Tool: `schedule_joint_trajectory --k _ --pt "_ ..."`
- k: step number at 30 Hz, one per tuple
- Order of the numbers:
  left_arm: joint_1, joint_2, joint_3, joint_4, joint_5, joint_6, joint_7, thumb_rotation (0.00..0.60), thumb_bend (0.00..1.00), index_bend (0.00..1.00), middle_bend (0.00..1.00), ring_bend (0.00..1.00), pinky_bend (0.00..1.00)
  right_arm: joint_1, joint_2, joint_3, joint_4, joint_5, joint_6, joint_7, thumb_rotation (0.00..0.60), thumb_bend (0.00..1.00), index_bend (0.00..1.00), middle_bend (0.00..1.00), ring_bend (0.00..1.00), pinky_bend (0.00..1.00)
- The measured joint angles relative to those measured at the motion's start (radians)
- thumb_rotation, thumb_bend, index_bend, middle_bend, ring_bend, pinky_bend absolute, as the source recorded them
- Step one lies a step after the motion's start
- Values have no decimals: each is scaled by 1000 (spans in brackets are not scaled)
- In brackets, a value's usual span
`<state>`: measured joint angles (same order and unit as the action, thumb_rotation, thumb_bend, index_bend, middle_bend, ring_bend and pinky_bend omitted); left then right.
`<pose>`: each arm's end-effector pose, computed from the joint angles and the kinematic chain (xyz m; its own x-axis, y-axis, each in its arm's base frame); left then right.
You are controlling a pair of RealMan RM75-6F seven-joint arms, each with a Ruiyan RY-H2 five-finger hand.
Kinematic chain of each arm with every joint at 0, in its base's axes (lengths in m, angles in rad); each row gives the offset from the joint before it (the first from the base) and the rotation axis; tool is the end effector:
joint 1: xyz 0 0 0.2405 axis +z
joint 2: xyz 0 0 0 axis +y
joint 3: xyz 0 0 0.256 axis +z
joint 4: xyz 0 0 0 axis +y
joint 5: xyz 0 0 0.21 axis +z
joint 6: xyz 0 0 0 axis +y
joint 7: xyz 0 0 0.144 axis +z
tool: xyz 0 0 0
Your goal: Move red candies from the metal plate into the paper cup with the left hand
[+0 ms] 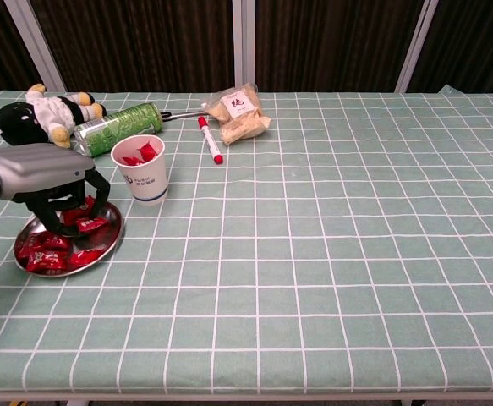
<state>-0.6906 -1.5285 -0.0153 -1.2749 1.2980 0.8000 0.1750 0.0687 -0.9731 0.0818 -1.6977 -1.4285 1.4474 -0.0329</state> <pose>-0.2305 0.3253 -0.0306 0.6126 0.3981 0.6828 0.7800 -0.4439 -0.4410 -0.3143 -0.1817 0.2010 0.4693 -0.0133 0.8829 -0.8804 0.0694 0.4691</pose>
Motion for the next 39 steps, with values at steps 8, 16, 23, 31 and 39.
schedule_joint_trajectory --k 8,16,23,31,39 --pt "37 29 -5 -34 34 80 -83 600 370 670 1000 967 1000 3 2 2 0 -5 0 7 600 90 0 117 31 174" --pt "92 153 -40 -180 58 215 -172 600 369 662 1000 967 1000 3 -2 1 15 -9 1 23 600 89 0 117 30 174" --pt "56 177 -106 -200 54 196 -210 600 367 627 1000 965 1000 2 -1 2 18 -9 3 25 600 90 0 117 31 174" --pt "-43 112 -149 -111 -19 56 -187 600 366 588 1000 965 1000 5 -4 4 22 -2 -5 27 600 89 0 117 31 174" --pt "-92 66 -160 -46 -74 -23 -166 600 368 479 1000 965 1000 4 -5 4 27 5 -8 29 600 90 0 117 31 174"
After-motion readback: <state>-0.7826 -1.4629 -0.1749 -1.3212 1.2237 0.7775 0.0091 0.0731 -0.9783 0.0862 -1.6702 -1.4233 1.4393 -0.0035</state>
